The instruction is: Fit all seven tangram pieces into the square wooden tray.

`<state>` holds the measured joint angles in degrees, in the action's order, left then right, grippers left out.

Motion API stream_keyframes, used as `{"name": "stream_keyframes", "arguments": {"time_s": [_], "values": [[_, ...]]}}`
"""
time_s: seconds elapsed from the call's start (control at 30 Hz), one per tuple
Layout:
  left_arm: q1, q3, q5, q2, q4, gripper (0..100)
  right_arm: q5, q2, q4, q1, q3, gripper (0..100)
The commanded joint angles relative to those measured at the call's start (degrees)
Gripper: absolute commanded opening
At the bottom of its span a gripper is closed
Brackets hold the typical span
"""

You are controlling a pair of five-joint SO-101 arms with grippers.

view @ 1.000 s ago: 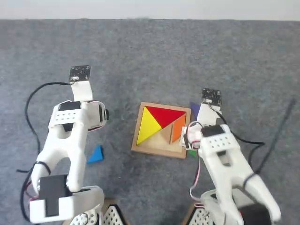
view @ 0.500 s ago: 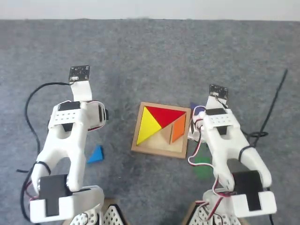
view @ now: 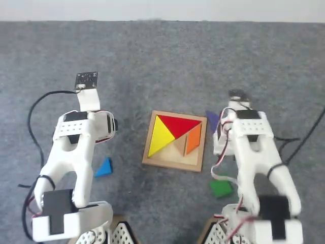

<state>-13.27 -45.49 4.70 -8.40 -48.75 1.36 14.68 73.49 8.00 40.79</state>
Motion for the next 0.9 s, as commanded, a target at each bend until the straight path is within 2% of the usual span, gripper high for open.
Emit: {"name": "stream_keyframes", "arguments": {"time_s": [0.0, 0.17, 0.3, 0.43, 0.53, 0.67, 0.87], "values": [[-0.1, 0.1, -0.9, -2.3, 1.5, 20, 12.6, 13.4, 9.3, 4.2, 2.1, 13.0], [-0.1, 0.2, -0.9, -2.3, 1.5, 20, 15.6, 26.0, 12.4, 8.5, 10.0, 28.0], [-0.2, 0.1, -0.9, -2.3, 1.5, 20, 16.1, 27.6, 5.8, 9.1, 16.9, 35.8], [-0.3, 0.1, -0.9, -2.3, 1.5, 20, 16.4, 27.6, -2.3, 13.9, 25.0, 35.2], [-0.3, 0.1, -0.9, -2.3, 1.5, 20, 20.1, 27.6, -5.2, 16.8, 27.6, 31.1], [-0.3, 0.0, -0.9, -2.3, 1.5, 20, 22.9, 27.6, -5.6, 17.0, 28.3, 26.0], [-0.4, 0.0, -0.9, -2.3, 1.4, 20, 22.9, 26.1, -6.8, 16.9, 28.7, 26.0]]}}
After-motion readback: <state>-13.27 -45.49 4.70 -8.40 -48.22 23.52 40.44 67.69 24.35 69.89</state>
